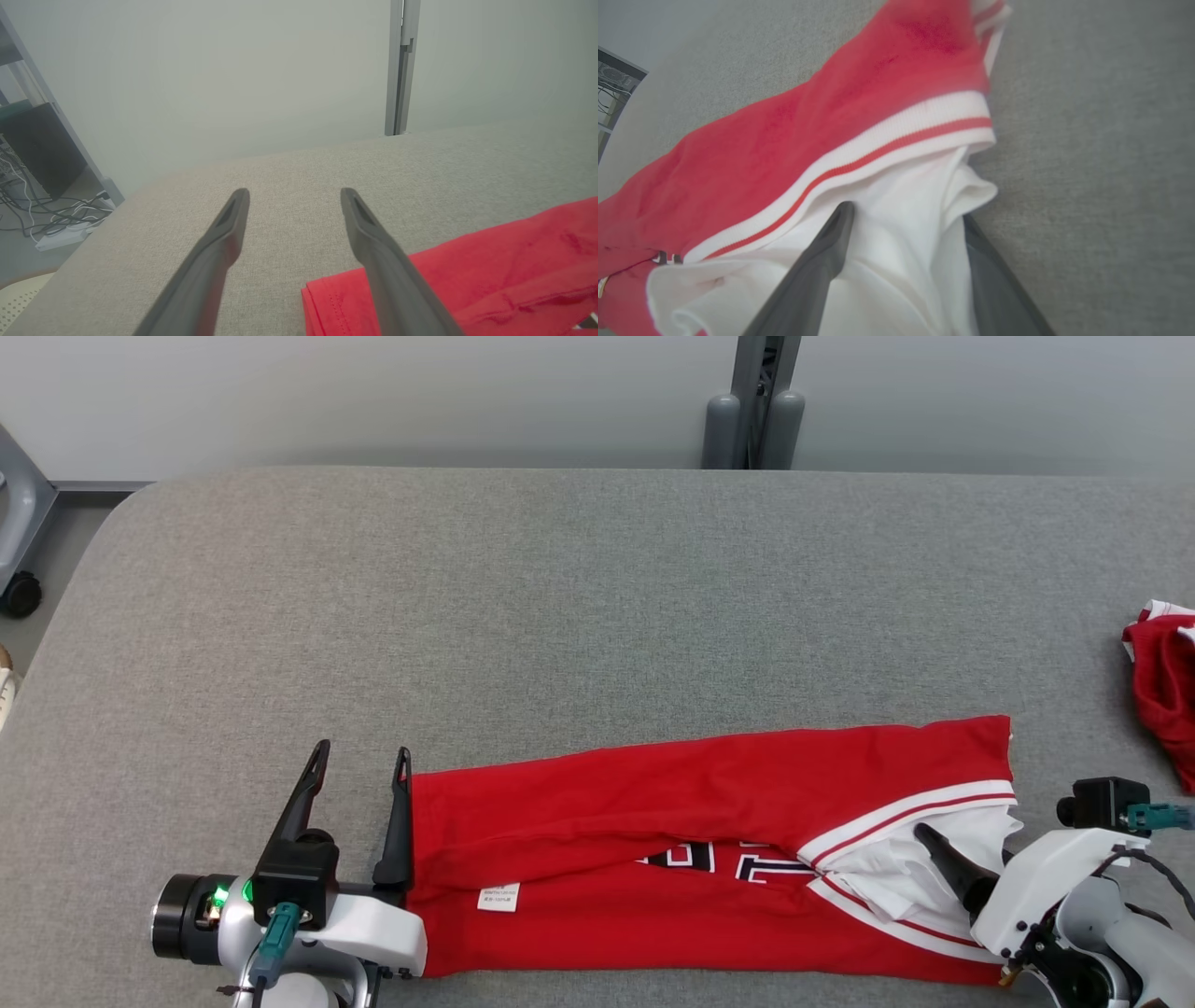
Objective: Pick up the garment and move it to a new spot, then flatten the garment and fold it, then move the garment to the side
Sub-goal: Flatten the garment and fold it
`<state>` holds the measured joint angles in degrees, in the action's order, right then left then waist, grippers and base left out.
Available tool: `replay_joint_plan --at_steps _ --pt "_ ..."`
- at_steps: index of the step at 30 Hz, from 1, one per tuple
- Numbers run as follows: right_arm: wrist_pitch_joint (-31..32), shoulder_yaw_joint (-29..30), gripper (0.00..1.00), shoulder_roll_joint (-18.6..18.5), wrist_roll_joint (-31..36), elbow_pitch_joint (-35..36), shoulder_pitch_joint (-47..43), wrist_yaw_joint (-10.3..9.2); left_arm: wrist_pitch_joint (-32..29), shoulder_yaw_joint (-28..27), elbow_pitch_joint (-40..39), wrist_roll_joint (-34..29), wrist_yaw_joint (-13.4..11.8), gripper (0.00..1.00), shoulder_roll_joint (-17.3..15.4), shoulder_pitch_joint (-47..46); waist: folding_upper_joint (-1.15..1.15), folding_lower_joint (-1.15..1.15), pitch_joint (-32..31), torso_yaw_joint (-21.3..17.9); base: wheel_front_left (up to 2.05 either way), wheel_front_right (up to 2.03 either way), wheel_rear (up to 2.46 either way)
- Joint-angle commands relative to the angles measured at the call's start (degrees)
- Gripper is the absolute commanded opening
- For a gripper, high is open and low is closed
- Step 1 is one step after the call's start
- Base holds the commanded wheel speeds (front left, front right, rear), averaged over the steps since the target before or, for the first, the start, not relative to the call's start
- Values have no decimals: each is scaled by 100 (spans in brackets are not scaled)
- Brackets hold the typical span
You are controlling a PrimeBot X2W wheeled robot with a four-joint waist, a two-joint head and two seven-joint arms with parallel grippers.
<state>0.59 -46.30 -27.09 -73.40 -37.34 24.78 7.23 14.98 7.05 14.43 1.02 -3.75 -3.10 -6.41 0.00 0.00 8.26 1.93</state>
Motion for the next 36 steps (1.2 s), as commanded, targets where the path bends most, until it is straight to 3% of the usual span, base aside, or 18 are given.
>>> replay_joint_plan --at_steps 1,7,8,9,10,12,36 --pt "104 -290 100 325 -85 1 -98 47 23 6 3 -10 -35 100 -15 -94 0 0 8 20 0 0 0" --pt "32 -530 100 373 -230 -45 56 47 23 35 2 41 -63 100 -8 -99 0 0 22 70 0 0 0" --pt "32 -573 87 372 -259 -60 72 47 23 40 7 39 -73 100 -6 -99 0 0 22 80 0 0 0" --pt "27 -613 54 360 -295 -73 90 47 23 46 9 42 -81 100 -5 -100 0 0 24 88 0 0 0" --pt "10 -655 32 343 -318 -92 103 47 23 52 12 44 -88 100 -4 -102 0 0 25 96 0 0 0" --pt "-58 -717 0 303 -364 -157 137 46 23 60 17 57 -96 100 -3 -101 0 0 19 108 0 0 0" --pt "-379 -1319 0 -658 -126 -1335 1008 7 23 103 51 143 -186 100 8 83 0 0 -208 -1 0 0 0"
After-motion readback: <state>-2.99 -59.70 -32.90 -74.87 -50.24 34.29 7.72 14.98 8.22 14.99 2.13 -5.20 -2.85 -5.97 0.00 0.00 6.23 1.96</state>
